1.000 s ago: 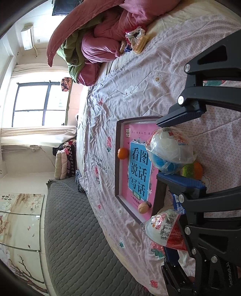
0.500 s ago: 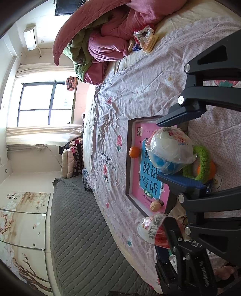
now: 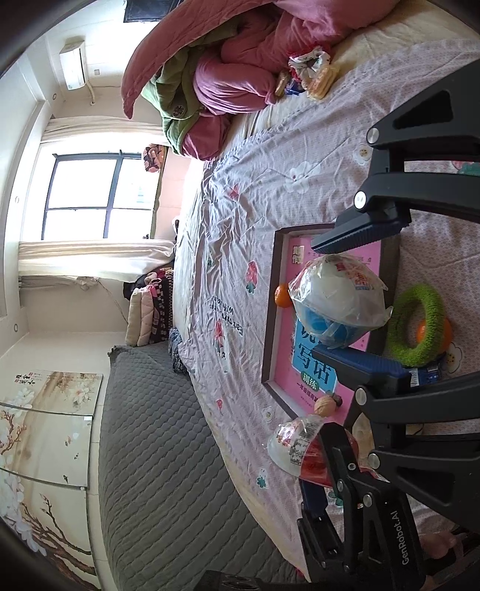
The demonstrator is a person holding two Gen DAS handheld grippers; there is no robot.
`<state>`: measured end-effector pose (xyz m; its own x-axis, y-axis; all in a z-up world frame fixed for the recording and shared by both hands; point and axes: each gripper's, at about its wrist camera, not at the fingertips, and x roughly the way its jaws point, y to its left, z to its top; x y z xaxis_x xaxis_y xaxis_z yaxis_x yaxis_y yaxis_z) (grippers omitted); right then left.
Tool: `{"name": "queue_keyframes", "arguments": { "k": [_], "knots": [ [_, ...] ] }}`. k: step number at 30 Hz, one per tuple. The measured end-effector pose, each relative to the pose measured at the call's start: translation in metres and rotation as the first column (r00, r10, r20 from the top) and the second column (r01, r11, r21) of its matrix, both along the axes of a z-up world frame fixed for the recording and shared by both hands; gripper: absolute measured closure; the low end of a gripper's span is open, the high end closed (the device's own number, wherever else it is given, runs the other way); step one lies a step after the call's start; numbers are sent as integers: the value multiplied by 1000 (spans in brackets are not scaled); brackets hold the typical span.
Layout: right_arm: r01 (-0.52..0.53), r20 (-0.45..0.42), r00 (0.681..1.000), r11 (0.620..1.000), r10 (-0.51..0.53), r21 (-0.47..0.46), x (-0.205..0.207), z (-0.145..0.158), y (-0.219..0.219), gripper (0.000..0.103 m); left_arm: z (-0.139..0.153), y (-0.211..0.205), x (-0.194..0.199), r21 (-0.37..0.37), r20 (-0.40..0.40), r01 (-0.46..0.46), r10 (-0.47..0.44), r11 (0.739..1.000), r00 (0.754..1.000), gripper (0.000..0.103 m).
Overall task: Organize objects
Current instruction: 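Carry the bagged red item and blue-white egg over the tray with both grippers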
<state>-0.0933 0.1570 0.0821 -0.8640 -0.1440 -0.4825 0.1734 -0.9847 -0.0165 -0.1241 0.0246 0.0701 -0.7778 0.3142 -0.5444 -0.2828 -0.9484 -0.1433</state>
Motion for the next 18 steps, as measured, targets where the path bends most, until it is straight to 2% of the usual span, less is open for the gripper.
{"name": "queue_keyframes", "arguments": {
  "k": [18],
  "knots": [
    [-31,-27,999,1000,31,2,-22,11,-5,52,18,-5,-29,-4,-25,-19,18,1000,1000,48]
  ]
}}
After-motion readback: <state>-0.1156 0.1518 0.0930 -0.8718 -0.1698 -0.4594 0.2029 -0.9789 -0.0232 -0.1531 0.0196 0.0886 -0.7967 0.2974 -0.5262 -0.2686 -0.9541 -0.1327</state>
